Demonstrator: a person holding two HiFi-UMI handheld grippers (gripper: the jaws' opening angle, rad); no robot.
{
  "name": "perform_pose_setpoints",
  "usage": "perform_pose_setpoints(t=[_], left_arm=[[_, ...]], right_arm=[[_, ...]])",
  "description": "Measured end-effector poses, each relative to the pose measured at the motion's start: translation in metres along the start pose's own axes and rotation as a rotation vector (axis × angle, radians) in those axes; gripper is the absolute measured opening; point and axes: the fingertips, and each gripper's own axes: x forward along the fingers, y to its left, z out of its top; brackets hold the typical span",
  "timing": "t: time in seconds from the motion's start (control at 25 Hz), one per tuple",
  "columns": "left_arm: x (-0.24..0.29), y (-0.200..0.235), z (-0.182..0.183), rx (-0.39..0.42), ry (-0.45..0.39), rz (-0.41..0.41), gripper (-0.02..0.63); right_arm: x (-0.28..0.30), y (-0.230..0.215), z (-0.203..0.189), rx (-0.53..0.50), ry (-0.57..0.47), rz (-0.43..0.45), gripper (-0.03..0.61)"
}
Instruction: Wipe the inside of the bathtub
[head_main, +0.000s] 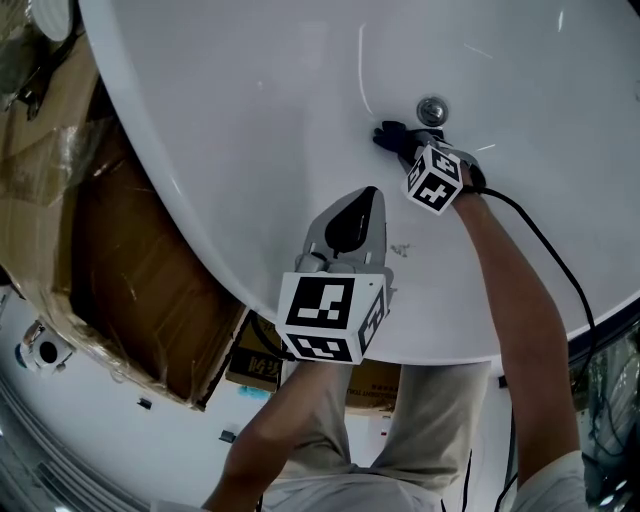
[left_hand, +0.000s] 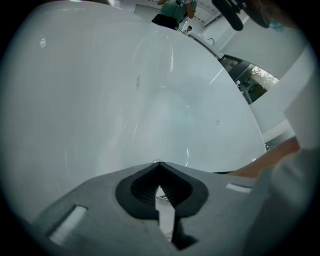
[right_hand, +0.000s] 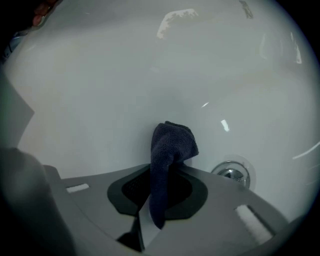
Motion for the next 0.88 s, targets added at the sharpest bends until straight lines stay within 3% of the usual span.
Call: perform_pose_setpoints(t=[0.36, 0.88], left_arm=[[-0.007, -0.007, 0.002, 0.01, -0.006, 0.011, -0.003], [-0.021, -0.027, 0.012, 0.014, -0.022, 0.016, -0.002]], right_arm=[[-0.014, 0.027, -0.001, 0.063, -0.032, 0.07, 0.043], [-0.053, 0.076, 0.003, 0.024, -0.056, 0.17, 0.044]])
